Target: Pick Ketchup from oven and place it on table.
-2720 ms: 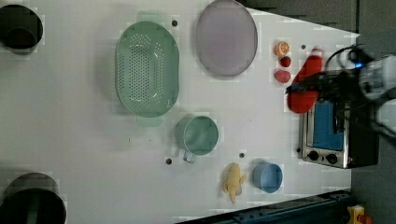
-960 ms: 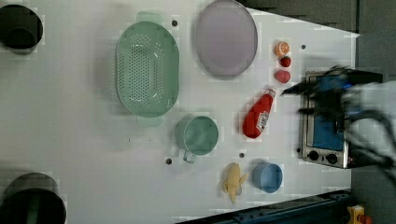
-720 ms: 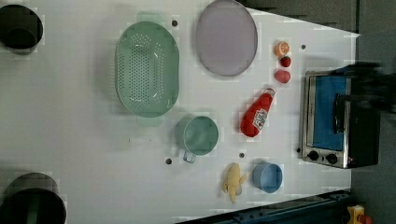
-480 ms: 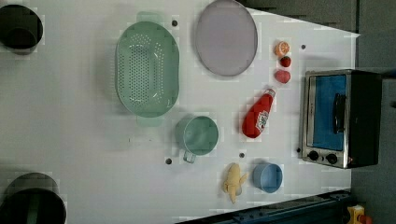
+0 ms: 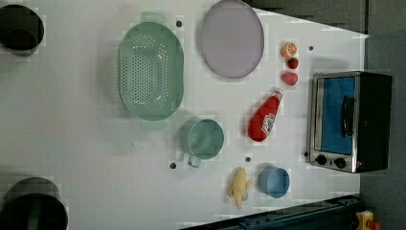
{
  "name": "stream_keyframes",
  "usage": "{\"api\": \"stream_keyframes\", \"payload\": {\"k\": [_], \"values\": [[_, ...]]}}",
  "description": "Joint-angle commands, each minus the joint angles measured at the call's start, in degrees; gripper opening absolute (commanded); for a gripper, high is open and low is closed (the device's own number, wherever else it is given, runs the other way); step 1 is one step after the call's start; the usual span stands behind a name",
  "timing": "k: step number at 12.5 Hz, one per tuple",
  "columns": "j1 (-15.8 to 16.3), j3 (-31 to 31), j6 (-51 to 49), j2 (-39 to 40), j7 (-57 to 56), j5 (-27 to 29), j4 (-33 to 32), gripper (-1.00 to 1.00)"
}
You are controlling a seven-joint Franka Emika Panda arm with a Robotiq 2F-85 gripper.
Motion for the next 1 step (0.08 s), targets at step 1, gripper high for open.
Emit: {"api": "stream_keyframes", "payload": {"k": [1], "values": [[0.04,0.04,-0.73,2.55,1.86,0.48,-0.87,1.0]]}}
